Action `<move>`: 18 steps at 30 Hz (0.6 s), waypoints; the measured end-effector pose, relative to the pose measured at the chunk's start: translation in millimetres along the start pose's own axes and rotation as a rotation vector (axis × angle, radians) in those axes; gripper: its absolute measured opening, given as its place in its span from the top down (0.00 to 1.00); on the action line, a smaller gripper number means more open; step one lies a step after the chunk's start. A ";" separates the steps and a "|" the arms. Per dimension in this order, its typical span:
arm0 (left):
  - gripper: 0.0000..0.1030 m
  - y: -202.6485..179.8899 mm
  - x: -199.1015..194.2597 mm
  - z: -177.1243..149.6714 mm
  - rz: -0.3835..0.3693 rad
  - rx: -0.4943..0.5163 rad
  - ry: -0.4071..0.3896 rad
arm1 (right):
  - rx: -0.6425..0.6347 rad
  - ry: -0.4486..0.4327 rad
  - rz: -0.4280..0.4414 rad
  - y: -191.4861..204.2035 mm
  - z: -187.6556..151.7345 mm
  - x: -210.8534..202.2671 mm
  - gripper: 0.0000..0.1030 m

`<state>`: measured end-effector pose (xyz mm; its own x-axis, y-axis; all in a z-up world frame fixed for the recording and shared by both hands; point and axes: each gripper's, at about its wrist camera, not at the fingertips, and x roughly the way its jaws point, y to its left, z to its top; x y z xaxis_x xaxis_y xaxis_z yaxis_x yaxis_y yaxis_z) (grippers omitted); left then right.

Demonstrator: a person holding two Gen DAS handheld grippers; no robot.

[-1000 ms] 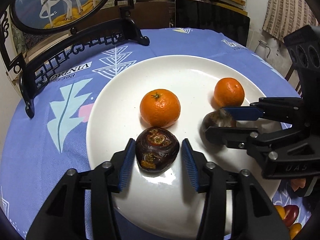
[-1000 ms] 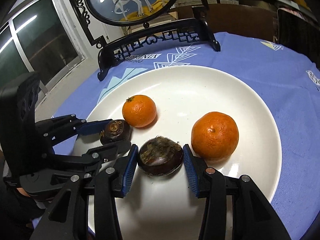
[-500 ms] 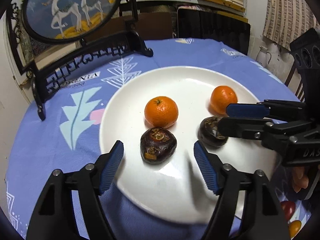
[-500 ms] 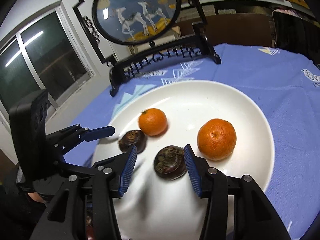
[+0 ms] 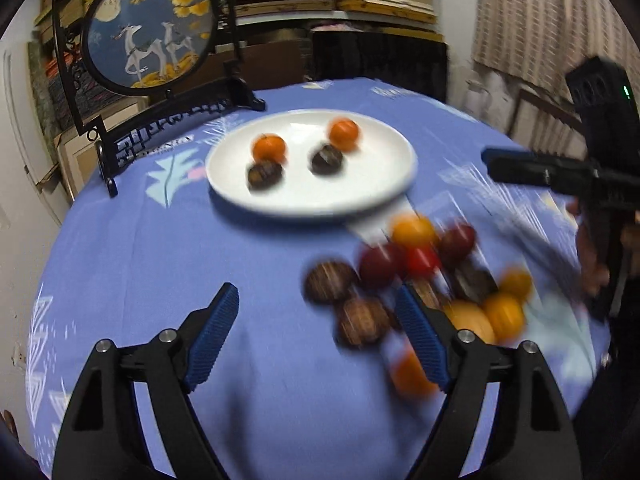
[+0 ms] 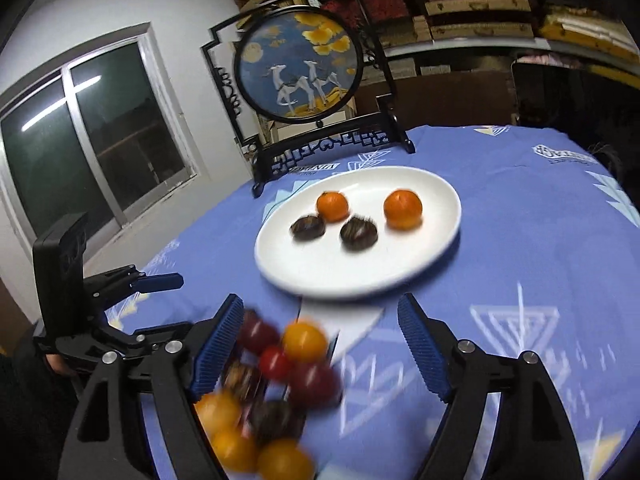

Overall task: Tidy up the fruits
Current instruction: 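Return both tools to the fruit cluster and grasp two small orange fruits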

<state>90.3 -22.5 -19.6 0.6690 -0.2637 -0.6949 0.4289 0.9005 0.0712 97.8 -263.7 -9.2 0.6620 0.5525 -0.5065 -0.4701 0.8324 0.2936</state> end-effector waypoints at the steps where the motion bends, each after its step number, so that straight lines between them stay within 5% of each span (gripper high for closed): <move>1: 0.24 -5.2 -6.4 -10.2 -0.001 0.009 0.003 | 0.000 0.000 0.003 3.7 -8.2 -7.4 0.22; 6: 0.25 -20.1 -13.0 -34.7 -0.013 -0.002 0.023 | 0.015 0.005 0.005 13.9 -36.1 -30.7 0.22; 18: 0.43 -40.3 11.4 -36.9 -0.032 -0.015 0.044 | 0.038 0.033 -0.035 10.4 -66.4 -47.6 0.22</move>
<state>58.3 -49.1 -56.8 0.6273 -0.2774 -0.7277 0.4404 0.8970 0.0377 22.6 -284.2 -35.9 0.6574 0.5222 -0.5432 -0.4242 0.8523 0.3060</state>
